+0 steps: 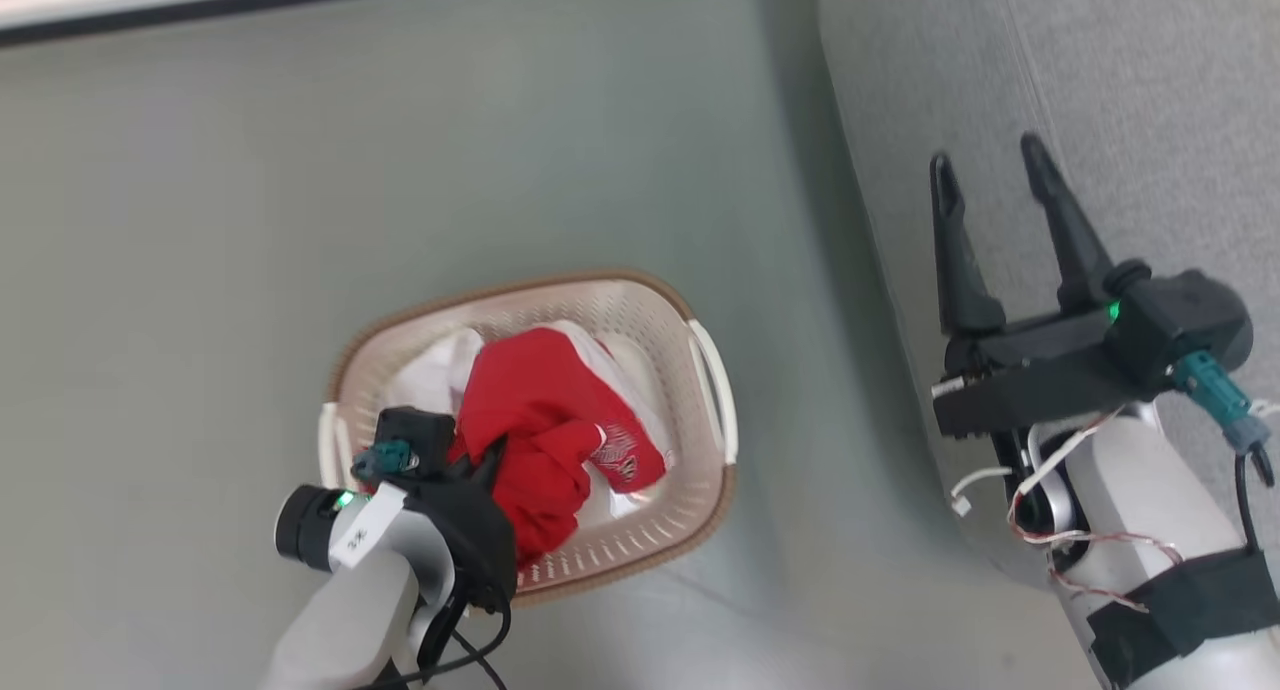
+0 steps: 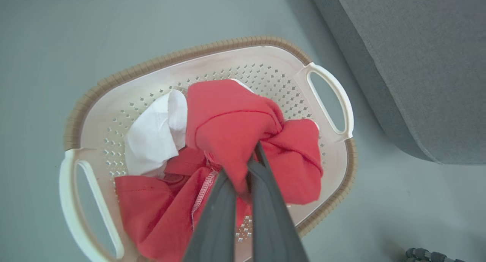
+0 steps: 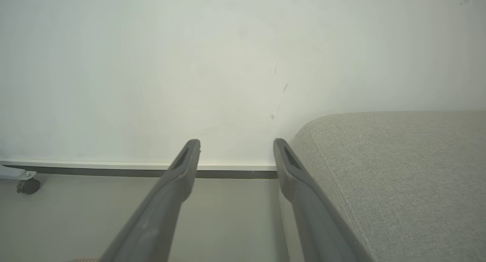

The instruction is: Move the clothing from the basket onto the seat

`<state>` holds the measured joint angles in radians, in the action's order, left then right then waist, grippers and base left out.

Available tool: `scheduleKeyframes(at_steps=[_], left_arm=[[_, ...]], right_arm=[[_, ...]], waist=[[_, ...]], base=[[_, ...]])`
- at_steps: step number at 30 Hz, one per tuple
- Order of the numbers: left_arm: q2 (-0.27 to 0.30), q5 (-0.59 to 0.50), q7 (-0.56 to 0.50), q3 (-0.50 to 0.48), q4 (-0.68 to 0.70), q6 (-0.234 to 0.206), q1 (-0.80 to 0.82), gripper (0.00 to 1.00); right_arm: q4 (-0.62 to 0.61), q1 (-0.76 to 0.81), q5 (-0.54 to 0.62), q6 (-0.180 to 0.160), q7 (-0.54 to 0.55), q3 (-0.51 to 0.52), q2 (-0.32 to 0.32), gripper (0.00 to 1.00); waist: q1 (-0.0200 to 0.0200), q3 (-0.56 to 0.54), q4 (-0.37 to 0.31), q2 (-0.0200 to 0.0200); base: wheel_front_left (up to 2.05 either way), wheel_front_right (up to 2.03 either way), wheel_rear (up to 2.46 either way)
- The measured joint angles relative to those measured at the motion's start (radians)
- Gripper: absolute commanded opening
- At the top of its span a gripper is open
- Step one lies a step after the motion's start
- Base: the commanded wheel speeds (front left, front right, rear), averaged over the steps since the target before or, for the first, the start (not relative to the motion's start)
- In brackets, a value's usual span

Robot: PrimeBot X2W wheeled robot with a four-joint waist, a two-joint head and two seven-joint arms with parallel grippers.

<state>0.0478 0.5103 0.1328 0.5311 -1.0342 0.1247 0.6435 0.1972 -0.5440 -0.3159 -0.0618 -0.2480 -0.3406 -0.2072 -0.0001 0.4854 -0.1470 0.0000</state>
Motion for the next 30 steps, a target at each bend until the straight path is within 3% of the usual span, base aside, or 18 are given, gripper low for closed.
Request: scheduleKeyframes(at_steps=[10, 11, 15, 30], left_arm=[[-0.002, 0.044, 0.080, -0.032, 0.012, 0.000, -0.068, 0.00], [0.013, 0.050, 0.095, -0.044, 0.037, 0.000, -0.090, 0.00], [0.027, 0.051, 0.104, -0.055, 0.069, 0.000, -0.110, 0.00], [0.095, 0.035, 0.117, -0.099, 0.368, -0.001, -0.156, 0.00]], right_arm=[[0.035, 0.088, -0.030, 0.009, 0.019, 0.007, -0.016, 1.00], [0.037, 0.121, -0.049, 0.010, 0.030, 0.009, -0.021, 1.00], [0.038, 0.154, -0.055, 0.011, 0.037, 0.009, -0.025, 1.00], [0.000, 0.273, -0.072, 0.009, 0.081, -0.006, -0.031, 1.00]], waist=[[-0.0001, -0.153, 0.079, -0.0001], [-0.0001, -0.217, 0.103, -0.0001], [-0.0001, -0.265, 0.116, -0.0001], [0.0000, -0.414, 0.140, -0.0001]], base=[[0.00, 0.00, 0.00], [0.00, 0.00, 0.00], [0.00, 0.00, 0.00], [0.00, 0.00, 0.00]])
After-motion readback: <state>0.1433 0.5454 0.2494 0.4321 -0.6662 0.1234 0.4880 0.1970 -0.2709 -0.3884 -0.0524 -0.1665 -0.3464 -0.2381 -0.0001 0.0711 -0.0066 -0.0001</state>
